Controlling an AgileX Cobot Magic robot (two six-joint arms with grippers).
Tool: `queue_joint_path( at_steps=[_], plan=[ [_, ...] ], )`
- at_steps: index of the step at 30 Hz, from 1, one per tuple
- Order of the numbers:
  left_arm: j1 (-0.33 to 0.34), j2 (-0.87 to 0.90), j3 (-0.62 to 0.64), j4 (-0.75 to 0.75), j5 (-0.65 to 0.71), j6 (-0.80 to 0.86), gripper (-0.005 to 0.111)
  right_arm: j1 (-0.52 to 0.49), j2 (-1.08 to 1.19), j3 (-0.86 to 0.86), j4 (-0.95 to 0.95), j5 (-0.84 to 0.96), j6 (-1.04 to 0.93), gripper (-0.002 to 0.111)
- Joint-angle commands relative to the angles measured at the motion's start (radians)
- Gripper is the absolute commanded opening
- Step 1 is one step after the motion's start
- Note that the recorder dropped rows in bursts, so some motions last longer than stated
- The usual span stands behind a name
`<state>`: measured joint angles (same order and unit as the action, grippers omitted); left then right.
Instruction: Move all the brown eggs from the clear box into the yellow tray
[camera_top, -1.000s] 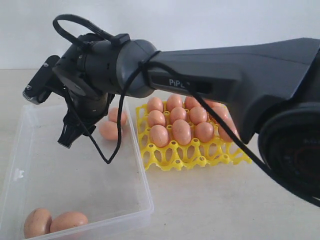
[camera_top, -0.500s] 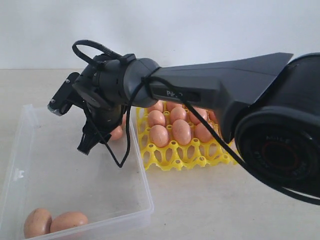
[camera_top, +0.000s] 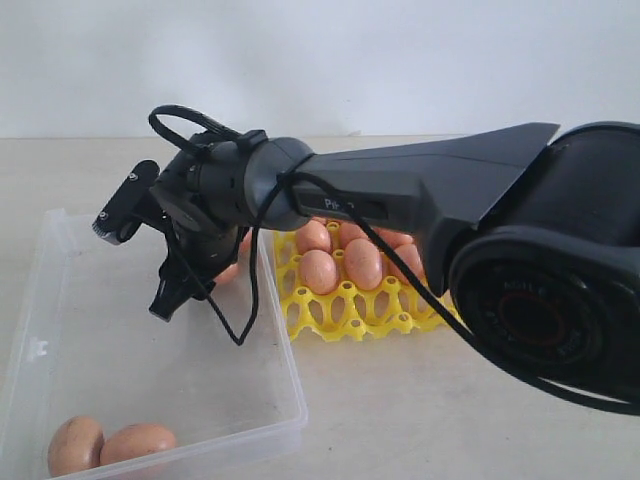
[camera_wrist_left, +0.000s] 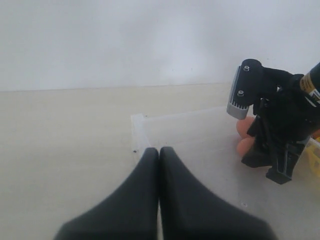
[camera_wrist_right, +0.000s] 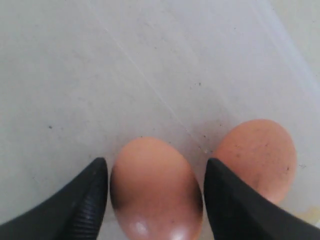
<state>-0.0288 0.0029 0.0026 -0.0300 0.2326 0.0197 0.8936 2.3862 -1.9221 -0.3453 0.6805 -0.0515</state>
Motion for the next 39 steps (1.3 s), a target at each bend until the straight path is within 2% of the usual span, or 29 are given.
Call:
queue_joint_path(
  at_steps=[1,8,10,12,15,16,20,23,29,32,36,39],
  plan=[
    [-0.004,-0.003,-0.003,-0.005,-0.001,0.001,-0.004,-0.014,0.005,-0.004,0.009,-0.01,-0.015,0.056],
    [-0.004,-0.003,-0.003,-0.005,-0.001,0.001,-0.004,-0.016,0.039,-0.004,0.03,-0.012,-0.041,0.055],
    [-0.004,-0.003,-0.003,-0.005,-0.001,0.001,-0.004,-0.016,0.044,-0.004,0.03,-0.025,-0.034,0.052],
    [-0.004,-0.003,-0.003,-0.005,-0.001,0.001,-0.004,-0.016,0.042,-0.004,0.03,-0.018,-0.032,0.039],
    [-0.004,-0.003,-0.003,-0.005,-0.001,0.001,-0.004,-0.019,0.015,-0.004,0.03,-0.001,-0.009,0.006],
    [-0.004,-0.003,-0.003,-0.005,-0.001,0.001,-0.004,-0.022,0.001,-0.004,0.03,0.003,0.03,0.0],
    [-0.004,-0.003,-0.003,-0.005,-0.001,0.001,-0.004,-0.032,-0.095,0.039,0.035,-0.027,0.167,0.0],
    [-0.004,-0.003,-0.003,-0.005,-0.001,0.001,-0.004,-0.047,-0.221,0.144,0.045,-0.095,0.324,0.0],
    [-0.004,-0.003,-0.003,-0.005,-0.001,0.001,-0.004,-0.097,-0.507,0.516,0.038,-0.393,0.627,0.0],
    [-0.004,-0.003,-0.003,-0.005,-0.001,0.001,-0.004,-0.117,-0.618,0.705,0.024,-0.546,0.622,0.0],
    [-0.004,-0.003,-0.003,-0.005,-0.001,0.001,-0.004,-0.139,-0.736,0.94,0.028,-0.853,0.558,0.0],
    [-0.004,-0.003,-0.003,-0.005,-0.001,0.001,-0.004,-0.157,-0.772,1.079,0.122,-1.019,0.457,0.0]
  ],
)
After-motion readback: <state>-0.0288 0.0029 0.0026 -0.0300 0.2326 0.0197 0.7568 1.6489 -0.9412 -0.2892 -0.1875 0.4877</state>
